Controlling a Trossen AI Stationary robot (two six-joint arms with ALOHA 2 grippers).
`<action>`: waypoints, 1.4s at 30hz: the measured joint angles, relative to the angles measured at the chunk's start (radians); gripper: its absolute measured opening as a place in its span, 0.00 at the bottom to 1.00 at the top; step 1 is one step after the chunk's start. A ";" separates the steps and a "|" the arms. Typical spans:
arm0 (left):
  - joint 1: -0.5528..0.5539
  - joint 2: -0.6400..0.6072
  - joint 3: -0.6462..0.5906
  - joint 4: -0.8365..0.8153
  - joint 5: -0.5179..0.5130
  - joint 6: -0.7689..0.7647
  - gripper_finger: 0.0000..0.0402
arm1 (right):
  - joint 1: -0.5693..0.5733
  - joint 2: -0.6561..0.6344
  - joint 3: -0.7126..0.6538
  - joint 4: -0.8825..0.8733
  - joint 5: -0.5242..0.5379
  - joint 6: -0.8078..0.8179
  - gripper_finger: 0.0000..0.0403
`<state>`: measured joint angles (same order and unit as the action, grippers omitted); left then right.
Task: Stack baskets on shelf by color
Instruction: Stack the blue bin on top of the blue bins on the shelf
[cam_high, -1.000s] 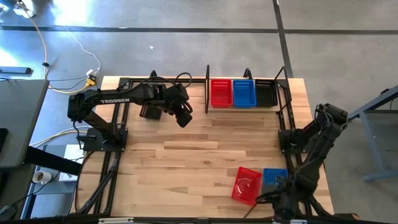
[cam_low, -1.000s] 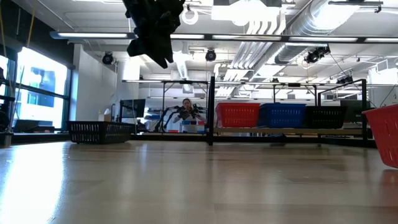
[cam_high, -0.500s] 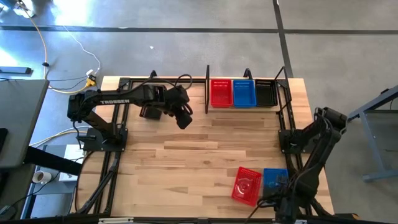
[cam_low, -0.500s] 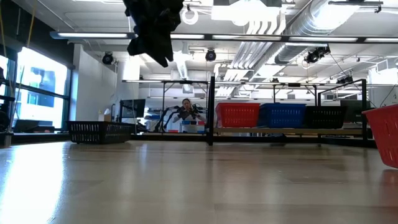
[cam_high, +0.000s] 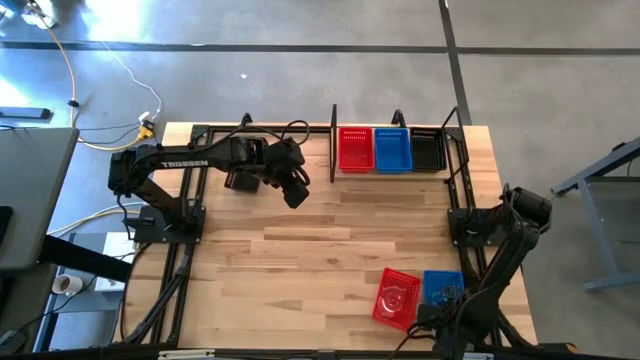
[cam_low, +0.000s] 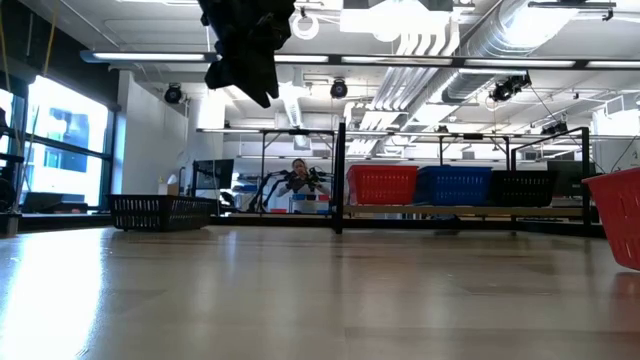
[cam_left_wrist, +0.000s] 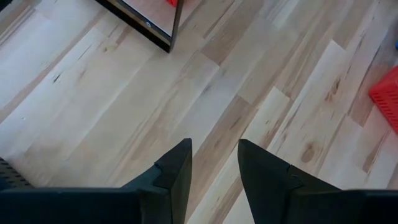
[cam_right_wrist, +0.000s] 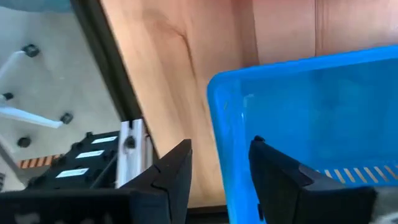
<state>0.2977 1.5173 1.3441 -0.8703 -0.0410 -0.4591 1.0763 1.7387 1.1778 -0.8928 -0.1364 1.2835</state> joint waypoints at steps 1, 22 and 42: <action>0.000 0.000 0.000 0.000 0.000 0.000 0.30 | 0.000 0.010 0.000 -0.002 -0.007 0.000 0.36; 0.000 0.000 0.000 0.001 0.000 0.000 0.30 | 0.000 0.072 0.044 -0.060 -0.078 0.000 0.01; 0.000 0.000 0.000 0.001 0.000 0.000 0.30 | -0.011 0.072 0.405 -0.633 0.127 0.062 0.00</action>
<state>0.2977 1.5173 1.3441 -0.8692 -0.0410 -0.4591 1.0657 1.8107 1.5827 -1.5257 -0.0093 1.3459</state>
